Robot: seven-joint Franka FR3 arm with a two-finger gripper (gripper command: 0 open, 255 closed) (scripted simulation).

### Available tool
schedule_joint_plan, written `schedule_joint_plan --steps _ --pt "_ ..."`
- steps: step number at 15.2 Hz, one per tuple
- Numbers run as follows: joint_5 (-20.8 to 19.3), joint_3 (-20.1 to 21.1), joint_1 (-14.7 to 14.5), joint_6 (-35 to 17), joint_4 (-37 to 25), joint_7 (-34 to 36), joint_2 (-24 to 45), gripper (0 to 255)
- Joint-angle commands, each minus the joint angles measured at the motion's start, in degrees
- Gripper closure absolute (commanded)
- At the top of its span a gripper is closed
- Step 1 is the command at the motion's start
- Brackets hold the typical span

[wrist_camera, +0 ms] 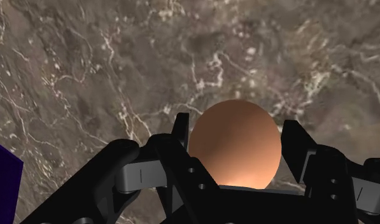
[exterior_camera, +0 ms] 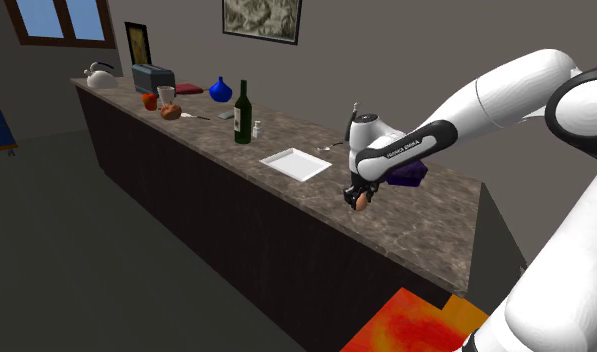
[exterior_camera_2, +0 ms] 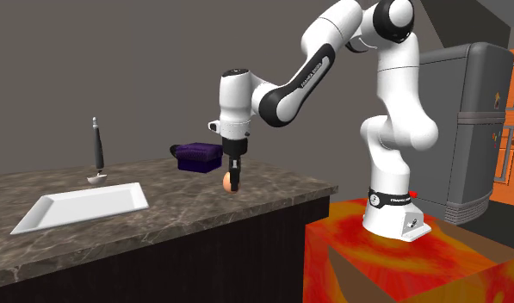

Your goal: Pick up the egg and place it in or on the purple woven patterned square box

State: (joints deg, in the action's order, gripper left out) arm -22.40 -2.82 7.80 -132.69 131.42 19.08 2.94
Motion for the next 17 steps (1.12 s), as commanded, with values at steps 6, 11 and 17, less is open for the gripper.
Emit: schedule_joint_plan --steps 6,11,17 --pt "1.35 0.20 -0.16 4.63 -1.67 -1.90 -3.20 255" --pt "2.23 0.33 -0.31 8.23 -3.34 -3.21 -5.26 255" --pt "3.11 0.48 -0.48 12.58 -5.75 -4.66 -7.35 255"
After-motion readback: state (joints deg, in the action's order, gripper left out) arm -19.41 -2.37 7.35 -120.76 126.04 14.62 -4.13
